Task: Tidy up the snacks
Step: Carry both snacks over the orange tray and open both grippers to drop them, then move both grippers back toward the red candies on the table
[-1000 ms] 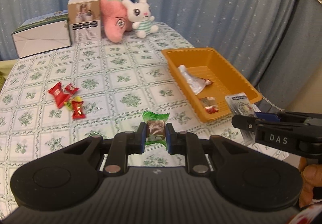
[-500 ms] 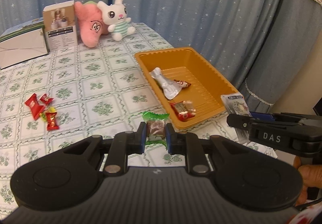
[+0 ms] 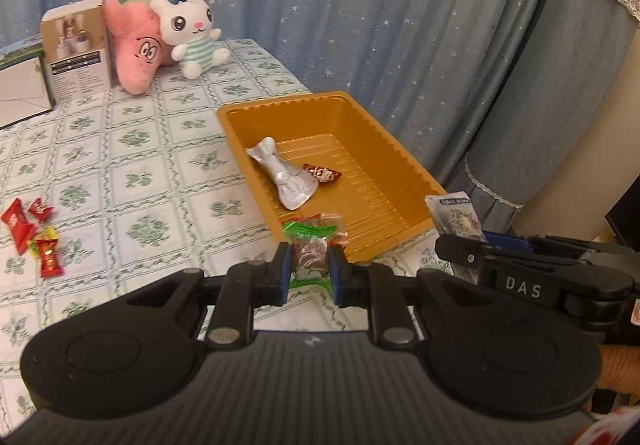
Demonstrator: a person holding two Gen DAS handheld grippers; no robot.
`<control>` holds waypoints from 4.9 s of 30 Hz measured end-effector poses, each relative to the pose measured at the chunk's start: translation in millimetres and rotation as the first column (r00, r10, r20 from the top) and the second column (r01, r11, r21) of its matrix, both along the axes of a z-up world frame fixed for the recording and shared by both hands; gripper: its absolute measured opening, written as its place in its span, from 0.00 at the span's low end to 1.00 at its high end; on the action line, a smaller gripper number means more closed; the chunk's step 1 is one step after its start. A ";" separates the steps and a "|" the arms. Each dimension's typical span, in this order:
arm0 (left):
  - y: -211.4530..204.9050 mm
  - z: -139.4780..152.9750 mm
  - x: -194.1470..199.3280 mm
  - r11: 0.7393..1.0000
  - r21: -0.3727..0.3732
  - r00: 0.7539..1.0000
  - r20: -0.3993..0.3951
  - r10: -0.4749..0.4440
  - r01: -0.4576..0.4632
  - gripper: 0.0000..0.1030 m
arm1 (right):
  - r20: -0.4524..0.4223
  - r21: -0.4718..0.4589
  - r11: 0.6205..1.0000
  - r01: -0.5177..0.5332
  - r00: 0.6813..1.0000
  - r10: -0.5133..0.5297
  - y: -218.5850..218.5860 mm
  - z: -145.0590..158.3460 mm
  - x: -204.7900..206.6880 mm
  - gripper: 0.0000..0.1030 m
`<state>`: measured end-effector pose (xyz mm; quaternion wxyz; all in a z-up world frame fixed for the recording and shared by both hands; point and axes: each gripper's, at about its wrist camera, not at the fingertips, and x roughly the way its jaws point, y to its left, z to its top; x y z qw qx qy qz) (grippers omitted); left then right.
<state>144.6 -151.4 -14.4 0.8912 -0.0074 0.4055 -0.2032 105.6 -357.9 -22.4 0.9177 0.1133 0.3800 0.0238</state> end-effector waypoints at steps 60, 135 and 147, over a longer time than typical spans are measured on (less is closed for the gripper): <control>37.7 -33.0 42.5 0.990 -0.007 0.990 -0.011 0.139 -0.139 0.42 | 0.020 0.054 0.999 -0.005 1.000 0.004 -30.4 -26.7 108.0 0.38; 271.2 9.6 -51.0 0.873 0.078 0.876 0.082 0.475 -0.481 0.82 | 0.025 0.022 0.936 -0.351 0.936 0.350 198.4 10.0 21.1 0.63; 301.4 -27.6 13.1 0.865 0.113 0.873 0.070 0.483 -0.488 0.82 | 0.019 0.053 0.909 -0.413 0.911 0.413 260.9 -30.8 82.3 0.63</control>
